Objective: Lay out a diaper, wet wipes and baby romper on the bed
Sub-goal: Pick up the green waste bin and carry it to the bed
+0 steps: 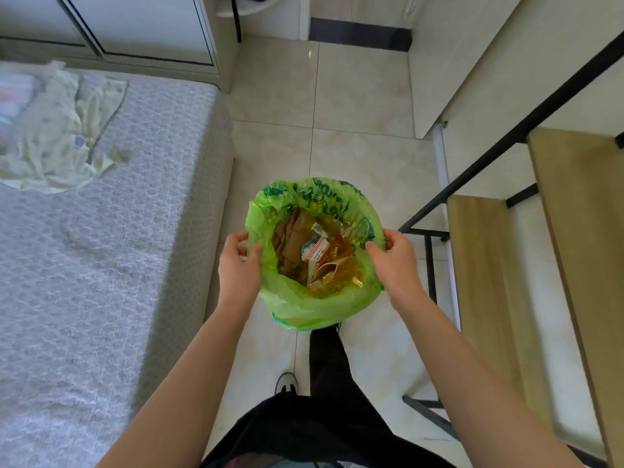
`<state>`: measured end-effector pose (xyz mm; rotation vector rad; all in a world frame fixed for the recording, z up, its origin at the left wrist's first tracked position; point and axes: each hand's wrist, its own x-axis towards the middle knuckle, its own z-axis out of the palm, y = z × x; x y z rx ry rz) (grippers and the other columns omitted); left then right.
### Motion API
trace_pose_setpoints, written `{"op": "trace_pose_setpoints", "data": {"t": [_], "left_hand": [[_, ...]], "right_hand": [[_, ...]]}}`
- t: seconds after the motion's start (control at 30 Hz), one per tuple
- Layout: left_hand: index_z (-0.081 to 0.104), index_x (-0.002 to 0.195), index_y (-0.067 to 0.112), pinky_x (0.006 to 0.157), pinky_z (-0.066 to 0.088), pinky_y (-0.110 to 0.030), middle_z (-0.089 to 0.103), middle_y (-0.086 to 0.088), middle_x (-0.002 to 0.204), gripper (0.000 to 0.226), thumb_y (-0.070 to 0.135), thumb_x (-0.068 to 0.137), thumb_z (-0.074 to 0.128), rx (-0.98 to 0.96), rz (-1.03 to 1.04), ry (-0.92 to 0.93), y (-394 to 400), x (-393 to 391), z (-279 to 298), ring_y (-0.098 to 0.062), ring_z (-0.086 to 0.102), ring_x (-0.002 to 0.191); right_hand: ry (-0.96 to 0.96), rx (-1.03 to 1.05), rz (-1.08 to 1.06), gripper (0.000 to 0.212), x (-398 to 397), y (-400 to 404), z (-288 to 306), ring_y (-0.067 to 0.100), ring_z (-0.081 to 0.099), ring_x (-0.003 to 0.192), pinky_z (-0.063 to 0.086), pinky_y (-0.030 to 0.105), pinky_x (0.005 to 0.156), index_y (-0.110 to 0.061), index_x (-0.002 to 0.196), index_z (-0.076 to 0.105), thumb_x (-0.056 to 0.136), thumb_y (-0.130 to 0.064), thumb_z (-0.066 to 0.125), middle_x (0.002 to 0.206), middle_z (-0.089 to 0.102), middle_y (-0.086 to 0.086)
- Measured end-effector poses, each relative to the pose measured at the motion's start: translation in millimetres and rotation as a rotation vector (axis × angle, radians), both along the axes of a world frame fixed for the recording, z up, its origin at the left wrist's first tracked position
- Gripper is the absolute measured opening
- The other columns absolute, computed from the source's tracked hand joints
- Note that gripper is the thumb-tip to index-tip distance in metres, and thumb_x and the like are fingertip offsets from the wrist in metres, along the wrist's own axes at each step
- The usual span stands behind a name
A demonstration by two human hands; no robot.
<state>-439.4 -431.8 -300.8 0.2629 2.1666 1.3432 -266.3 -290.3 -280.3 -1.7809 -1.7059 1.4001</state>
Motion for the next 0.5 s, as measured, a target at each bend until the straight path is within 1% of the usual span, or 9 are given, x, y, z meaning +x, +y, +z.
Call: {"op": "trace_pose_setpoints", "data": {"t": [0.13, 0.27, 0.33, 0.4, 0.43, 0.5], "left_hand": [[0.053, 0.112, 0.022, 0.061, 0.049, -0.025, 0.056, 0.001, 0.087, 0.017, 0.022, 0.096, 0.055, -0.003, 0.034, 0.013, 58.7, -20.4, -3.7, -0.01, 0.057, 0.072], [0.052, 0.11, 0.026, 0.066, 0.051, -0.03, 0.058, 0.0, 0.089, 0.014, 0.024, 0.096, 0.054, -0.02, 0.055, 0.03, 119.8, -39.0, -0.2, -0.013, 0.059, 0.075], [0.051, 0.111, 0.027, 0.066, 0.051, -0.03, 0.058, 0.001, 0.09, 0.016, 0.024, 0.096, 0.053, -0.03, 0.076, 0.036, 147.9, -49.1, 0.3, -0.012, 0.059, 0.075], [0.052, 0.113, 0.025, 0.065, 0.051, -0.029, 0.057, 0.001, 0.088, 0.017, 0.023, 0.096, 0.053, -0.034, 0.097, 0.044, 174.5, -59.8, -0.9, -0.012, 0.058, 0.074], [0.052, 0.113, 0.024, 0.064, 0.05, -0.028, 0.056, 0.002, 0.086, 0.017, 0.023, 0.096, 0.053, -0.042, 0.106, 0.05, 186.9, -65.0, -1.9, -0.011, 0.058, 0.073], [0.052, 0.112, 0.023, 0.062, 0.047, -0.026, 0.055, 0.003, 0.084, 0.016, 0.023, 0.096, 0.054, -0.062, 0.124, 0.069, 208.5, -75.8, -2.5, -0.009, 0.055, 0.071]], "right_hand": [[-0.019, 0.021, 0.049, 0.034, -24.1, 64.3, -3.3, 0.024, 0.064, 0.094, 0.055, 0.048, 0.084, -0.012, 0.123, 0.056, 0.089, -0.016, 0.057, 0.107, 0.064, 0.006], [-0.044, 0.034, 0.128, 0.034, -45.1, 131.9, -3.3, 0.024, 0.063, 0.094, 0.055, 0.047, 0.083, -0.012, 0.123, 0.054, 0.089, -0.014, 0.056, 0.108, 0.063, 0.006], [-0.063, 0.057, 0.179, 0.034, -57.2, 164.6, -2.1, 0.02, 0.06, 0.094, 0.053, 0.039, 0.081, -0.011, 0.125, 0.053, 0.091, -0.012, 0.056, 0.109, 0.061, 0.003], [-0.087, 0.094, 0.238, 0.034, -71.7, 195.7, 1.2, 0.015, 0.053, 0.093, 0.043, 0.028, 0.077, -0.009, 0.126, 0.051, 0.092, -0.011, 0.055, 0.107, 0.056, 0.0], [-0.099, 0.111, 0.264, 0.035, -79.3, 210.2, 1.9, 0.013, 0.05, 0.092, 0.04, 0.026, 0.077, -0.008, 0.127, 0.051, 0.093, -0.01, 0.055, 0.105, 0.053, -0.001], [-0.114, 0.14, 0.294, 0.035, -94.2, 236.3, 1.2, 0.012, 0.047, 0.092, 0.038, 0.025, 0.078, -0.007, 0.127, 0.051, 0.093, -0.01, 0.054, 0.104, 0.051, -0.001]]}}
